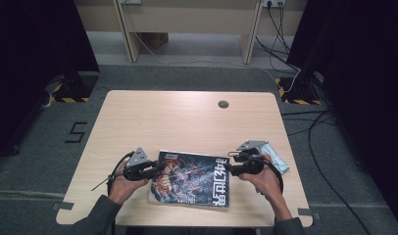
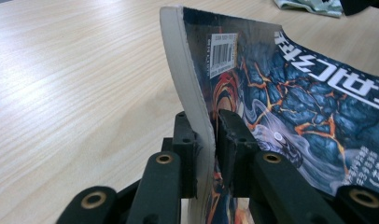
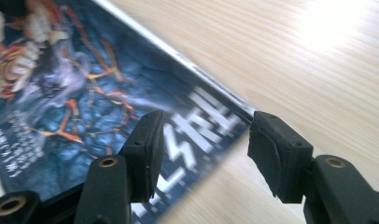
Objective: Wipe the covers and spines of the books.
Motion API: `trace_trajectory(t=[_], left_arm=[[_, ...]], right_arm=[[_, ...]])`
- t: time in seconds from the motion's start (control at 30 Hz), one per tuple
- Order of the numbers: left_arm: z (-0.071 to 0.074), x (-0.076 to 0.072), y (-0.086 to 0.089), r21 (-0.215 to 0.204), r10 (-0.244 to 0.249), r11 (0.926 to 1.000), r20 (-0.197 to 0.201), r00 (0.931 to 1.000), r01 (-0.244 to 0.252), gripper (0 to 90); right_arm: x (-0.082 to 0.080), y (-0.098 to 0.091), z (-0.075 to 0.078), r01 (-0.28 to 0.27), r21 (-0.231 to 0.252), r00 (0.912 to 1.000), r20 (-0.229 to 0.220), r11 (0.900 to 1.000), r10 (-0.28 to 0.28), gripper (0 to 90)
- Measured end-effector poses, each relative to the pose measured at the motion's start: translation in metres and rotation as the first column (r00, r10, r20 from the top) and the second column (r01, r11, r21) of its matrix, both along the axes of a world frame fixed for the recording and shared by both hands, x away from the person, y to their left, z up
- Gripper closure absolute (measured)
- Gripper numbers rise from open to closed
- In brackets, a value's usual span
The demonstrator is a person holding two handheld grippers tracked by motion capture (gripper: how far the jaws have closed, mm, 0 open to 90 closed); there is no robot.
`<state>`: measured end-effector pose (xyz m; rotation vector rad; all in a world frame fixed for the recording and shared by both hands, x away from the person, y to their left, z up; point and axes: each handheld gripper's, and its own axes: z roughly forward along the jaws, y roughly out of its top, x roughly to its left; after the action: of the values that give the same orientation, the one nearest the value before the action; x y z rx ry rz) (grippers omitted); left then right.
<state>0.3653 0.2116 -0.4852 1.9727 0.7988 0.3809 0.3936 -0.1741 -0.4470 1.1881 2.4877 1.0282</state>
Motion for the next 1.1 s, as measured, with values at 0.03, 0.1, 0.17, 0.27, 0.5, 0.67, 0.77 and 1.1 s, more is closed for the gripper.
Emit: trace_trajectory(t=[0.03, 0.1, 0.17, 0.27, 0.5, 0.67, 0.77, 1.1], left_arm=[[0.0, -0.002, 0.001, 0.001, -0.001, 1.0, -0.002, 1.0, 0.001, 78.4], [-0.001, -0.007, 0.003, 0.004, -0.005, 1.0, -0.006, 1.0, 0.005, 78.7], [-0.003, -0.012, 0.005, 0.01, -0.013, 0.9999, -0.01, 0.9999, 0.013, 79.0], [-0.005, -0.018, 0.007, 0.016, -0.016, 0.9997, -0.016, 0.9997, 0.016, 79.4], [-0.005, -0.027, 0.005, 0.072, -0.034, 0.9968, 0.016, 0.9993, 0.033, 80.0], [-0.006, -0.031, 0.003, 0.084, -0.034, 0.996, 0.023, 0.9991, 0.032, 80.0], [-0.007, -0.034, 0.0, 0.104, -0.047, 0.9936, 0.03, 0.9985, 0.043, 79.9], [-0.009, -0.034, -0.005, 0.115, -0.064, 0.9916, 0.028, 0.9975, 0.06, 79.7]], right_arm=[[0.001, -0.004, -0.001, 0.011, -0.003, 0.9999, -0.002, 0.9999, -0.011, 45.5], [0.001, -0.008, -0.003, 0.028, -0.002, 0.9996, -0.006, 0.9996, -0.028, 45.2], [0.002, -0.012, -0.005, 0.037, -0.008, 0.9993, -0.007, 0.9993, -0.037, 45.2], [0.003, -0.018, -0.004, 0.055, -0.01, 0.9985, 0.002, 0.9985, -0.055, 45.2], [0.004, -0.04, 0.001, 0.122, -0.02, 0.9921, 0.031, 0.9923, -0.121, 46.2], [0.005, -0.059, -0.001, 0.19, -0.029, 0.9815, 0.031, 0.9814, -0.189, 46.7], [0.006, -0.07, -0.002, 0.224, -0.041, 0.9742, 0.034, 0.9737, -0.223, 46.7], [0.01, -0.106, -0.011, 0.331, -0.07, 0.9435, 0.03, 0.9409, -0.33, 47.2]])
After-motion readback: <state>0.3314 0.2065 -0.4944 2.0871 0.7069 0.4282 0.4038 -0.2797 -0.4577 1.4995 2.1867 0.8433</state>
